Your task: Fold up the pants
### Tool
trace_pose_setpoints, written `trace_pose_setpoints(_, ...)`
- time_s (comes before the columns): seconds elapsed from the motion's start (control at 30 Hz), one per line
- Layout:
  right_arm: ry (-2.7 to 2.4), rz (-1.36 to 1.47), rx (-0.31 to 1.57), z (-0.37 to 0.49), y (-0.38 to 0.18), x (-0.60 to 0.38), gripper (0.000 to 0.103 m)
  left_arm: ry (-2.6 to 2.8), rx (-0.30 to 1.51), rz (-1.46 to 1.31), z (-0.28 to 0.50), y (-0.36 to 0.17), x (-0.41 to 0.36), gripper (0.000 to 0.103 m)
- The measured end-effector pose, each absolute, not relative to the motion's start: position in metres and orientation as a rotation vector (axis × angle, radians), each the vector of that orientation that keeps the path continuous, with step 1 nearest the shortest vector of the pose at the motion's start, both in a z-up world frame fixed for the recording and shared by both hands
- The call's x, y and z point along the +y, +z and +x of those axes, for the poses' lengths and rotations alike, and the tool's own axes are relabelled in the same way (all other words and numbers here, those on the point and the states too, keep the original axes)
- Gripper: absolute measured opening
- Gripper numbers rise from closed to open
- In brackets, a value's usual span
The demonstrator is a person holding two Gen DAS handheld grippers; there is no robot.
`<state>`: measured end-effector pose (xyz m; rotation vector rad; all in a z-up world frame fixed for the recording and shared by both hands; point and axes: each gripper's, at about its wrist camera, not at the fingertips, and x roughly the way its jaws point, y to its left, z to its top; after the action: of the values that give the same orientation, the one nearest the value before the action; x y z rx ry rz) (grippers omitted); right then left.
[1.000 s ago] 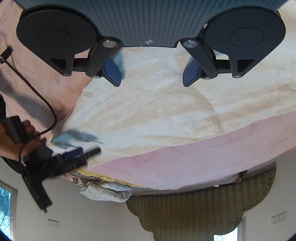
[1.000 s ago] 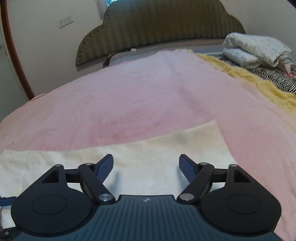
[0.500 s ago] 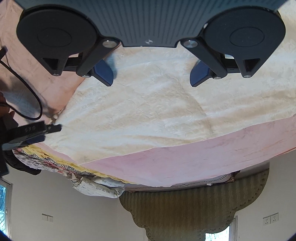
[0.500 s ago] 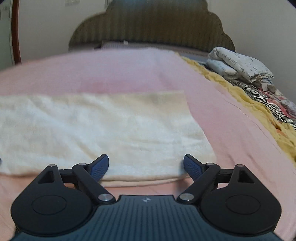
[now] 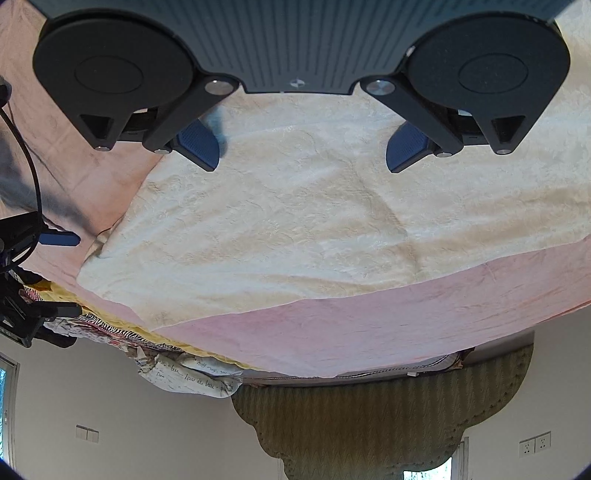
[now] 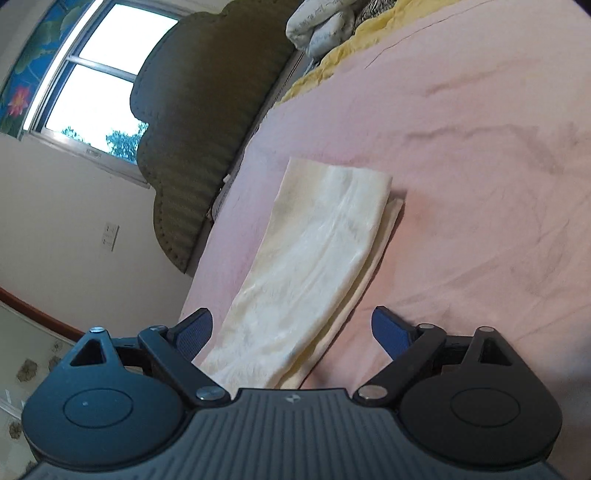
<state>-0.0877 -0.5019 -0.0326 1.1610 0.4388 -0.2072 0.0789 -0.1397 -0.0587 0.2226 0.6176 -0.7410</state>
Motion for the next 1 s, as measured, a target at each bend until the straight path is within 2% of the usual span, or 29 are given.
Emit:
trace_pose_setpoints(0.17, -0.207, 1.089, 0.495, -0.064, -0.031, -0.491, 0.095, -0.738, 0.618, 0.224, 0.079, -0.059, -0.140, 0.100)
trace_pose_setpoints(0.47, -0.331, 0.938, 0.398, -0.034, -0.034, -0.498, 0.091, -0.740, 0.619, 0.221, 0.079, -0.059, -0.140, 0.100)
trace_pose_setpoints(0.53, -0.343, 0.923, 0.396, -0.030, -0.035, -0.504, 0.075, -0.742, 0.620, 0.214, 0.080, -0.059, -0.139, 0.100)
trace_pose_setpoints(0.6, -0.372, 0.957, 0.392, -0.028, -0.042, -0.515, 0.032, -0.746, 0.623, 0.194, 0.082, -0.058, -0.137, 0.098)
trace_pose_setpoints(0.67, -0.380, 1.034, 0.375, -0.027, -0.053, -0.529, 0.017, -0.749, 0.626, 0.163, 0.084, -0.054, -0.134, 0.098)
trace_pose_setpoints(0.77, -0.359, 1.092, 0.346, -0.026, -0.059, -0.537, 0.014, -0.757, 0.661, 0.039, 0.094, -0.048, -0.126, 0.098)
trace_pose_setpoints(1.0, -0.310, 0.882, 0.301, -0.006, -0.016, -0.519, 0.013, -0.822, 0.878, -0.455, 0.141, -0.045, -0.094, 0.098)
